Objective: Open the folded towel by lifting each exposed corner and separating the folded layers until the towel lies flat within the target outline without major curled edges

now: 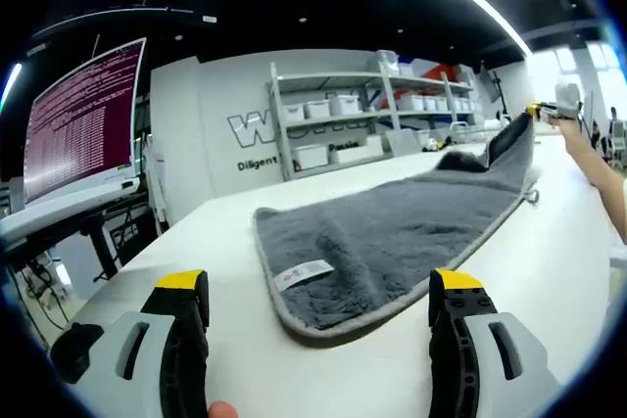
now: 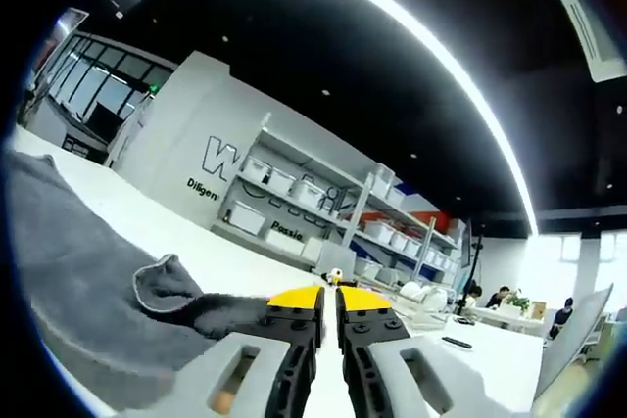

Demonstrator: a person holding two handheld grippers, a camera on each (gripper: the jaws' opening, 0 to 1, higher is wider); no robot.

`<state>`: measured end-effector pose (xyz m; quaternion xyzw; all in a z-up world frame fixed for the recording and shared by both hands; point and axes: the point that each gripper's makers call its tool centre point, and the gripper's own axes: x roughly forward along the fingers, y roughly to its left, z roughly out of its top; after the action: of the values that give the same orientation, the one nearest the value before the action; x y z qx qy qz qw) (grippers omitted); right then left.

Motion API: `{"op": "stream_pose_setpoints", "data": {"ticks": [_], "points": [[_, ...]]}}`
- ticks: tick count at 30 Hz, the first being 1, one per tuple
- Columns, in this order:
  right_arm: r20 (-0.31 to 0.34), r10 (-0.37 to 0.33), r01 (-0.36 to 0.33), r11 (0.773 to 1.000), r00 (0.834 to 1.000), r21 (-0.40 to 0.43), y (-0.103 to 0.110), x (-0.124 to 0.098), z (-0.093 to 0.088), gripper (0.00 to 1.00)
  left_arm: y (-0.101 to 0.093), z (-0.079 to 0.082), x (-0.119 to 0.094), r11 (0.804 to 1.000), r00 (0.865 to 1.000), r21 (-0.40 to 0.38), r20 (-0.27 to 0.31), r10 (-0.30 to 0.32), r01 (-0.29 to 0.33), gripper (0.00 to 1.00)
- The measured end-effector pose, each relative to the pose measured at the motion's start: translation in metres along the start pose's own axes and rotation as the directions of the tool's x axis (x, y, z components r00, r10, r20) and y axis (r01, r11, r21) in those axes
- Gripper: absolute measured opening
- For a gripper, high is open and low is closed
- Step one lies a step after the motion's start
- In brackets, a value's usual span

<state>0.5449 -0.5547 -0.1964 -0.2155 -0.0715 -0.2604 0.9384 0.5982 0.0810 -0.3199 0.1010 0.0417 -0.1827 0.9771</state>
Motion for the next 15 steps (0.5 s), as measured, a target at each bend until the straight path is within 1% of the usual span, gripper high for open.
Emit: {"op": "stream_pose_setpoints", "data": {"ticks": [1, 3, 7, 9, 15], "points": [[-0.005, -0.019, 0.02, 1.0, 1.0, 0.015, -0.0032, -0.0002, -0.0012, 0.11, 0.0001, 0.0, 0.0, 1.0, 1.0, 0.0, 0.0, 0.0, 0.0, 0.91], [-0.009, -0.036, 0.036, 0.999, 0.999, 0.026, -0.0066, -0.0004, -0.0026, 0.16, 0.0001, 0.0001, 0.0001, 1.0, 1.0, 0.0, 0.0, 0.001, -0.001, 0.91], [0.001, -0.046, 0.046, 0.998, 0.999, 0.032, -0.0085, -0.0013, -0.0005, 0.18, 0.0003, 0.0001, 0.0, 1.0, 1.0, 0.0, 0.0, 0.002, -0.002, 0.91], [0.001, -0.043, 0.043, 0.999, 0.999, 0.02, -0.0071, -0.0004, 0.0002, 0.18, 0.0003, 0.0, 0.0001, 1.0, 1.0, 0.0, -0.001, 0.001, -0.001, 0.91], [0.004, -0.038, 0.038, 0.999, 0.999, 0.02, -0.0054, 0.0002, 0.001, 0.2, 0.0003, 0.0, 0.0002, 1.0, 1.0, 0.0, 0.0, 0.001, -0.001, 0.91]]}}
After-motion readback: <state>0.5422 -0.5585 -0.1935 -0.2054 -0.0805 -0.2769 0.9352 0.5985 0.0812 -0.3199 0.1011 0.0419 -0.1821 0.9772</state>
